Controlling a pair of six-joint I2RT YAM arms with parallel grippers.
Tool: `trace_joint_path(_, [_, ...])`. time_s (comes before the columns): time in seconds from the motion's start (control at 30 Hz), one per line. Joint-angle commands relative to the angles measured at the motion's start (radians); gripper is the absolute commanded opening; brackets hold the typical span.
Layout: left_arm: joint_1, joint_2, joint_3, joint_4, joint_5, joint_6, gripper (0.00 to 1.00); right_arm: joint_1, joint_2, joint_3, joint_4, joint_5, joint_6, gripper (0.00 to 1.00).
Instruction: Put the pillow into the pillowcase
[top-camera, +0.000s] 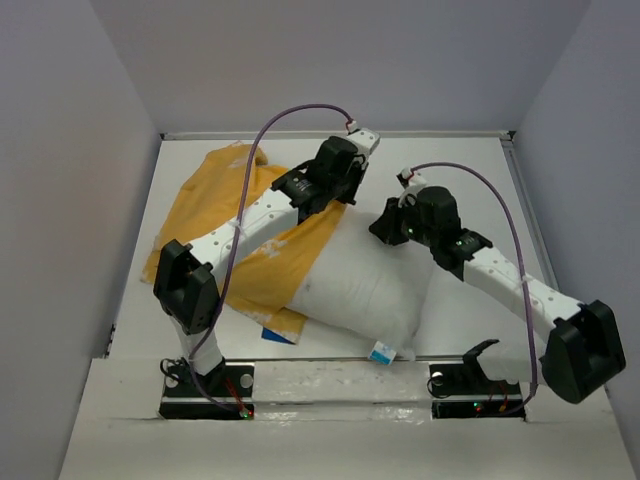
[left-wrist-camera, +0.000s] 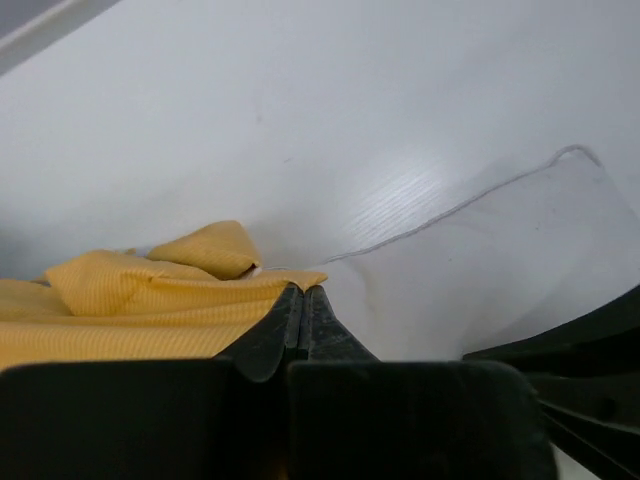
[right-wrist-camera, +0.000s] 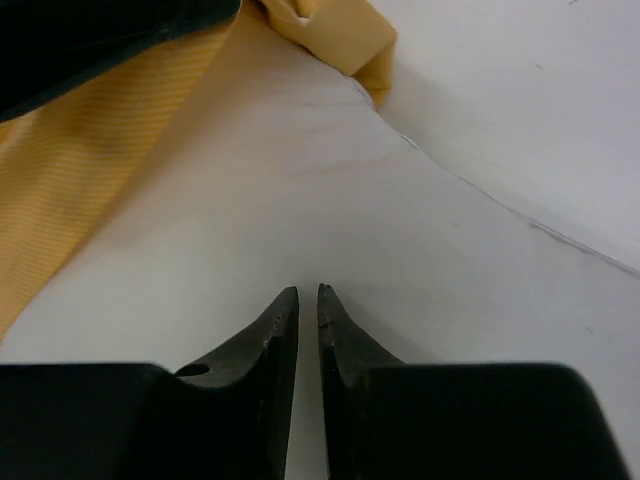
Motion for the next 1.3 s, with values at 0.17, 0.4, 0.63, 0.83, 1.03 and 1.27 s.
trace_joint_path(0.17, [-0.072, -0.257, -0.176, 0.340, 0.236, 0.005, 0.00, 0.270, -0.202, -0.385, 0.398, 0.172, 0.396, 0.02])
trace_joint_path(0.4, [-0.026, -0.369, -0.268, 0.379, 0.311, -0.024, 0.00, 0.350, -0.283, -0.271, 0.296, 0.305, 0.250, 0.56])
trace_joint_path(0.63, [-0.010, -0.380, -0.261, 0.360, 0.329, -0.084, 0.00, 0.350, -0.233, -0.149, 0.112, 0.272, 0.096, 0.90])
trace_joint_path(0.83, [-0.010, -0.400, -0.259, 0.392, 0.421, -0.161, 0.00, 0.350, 0.011, -0.162, 0.248, 0.194, 0.137, 0.96])
trace_joint_path(1.03, [-0.012, -0.490, -0.348, 0.481, 0.500, -0.286, 0.00, 0.359, 0.125, -0.112, 0.532, 0.392, 0.300, 0.00])
trace_joint_path(1.27, [-0.018, -0.627, -0.549, 0.529, 0.495, -0.393, 0.00, 0.306, -0.052, -0.062, 0.744, 0.880, 0.421, 0.00])
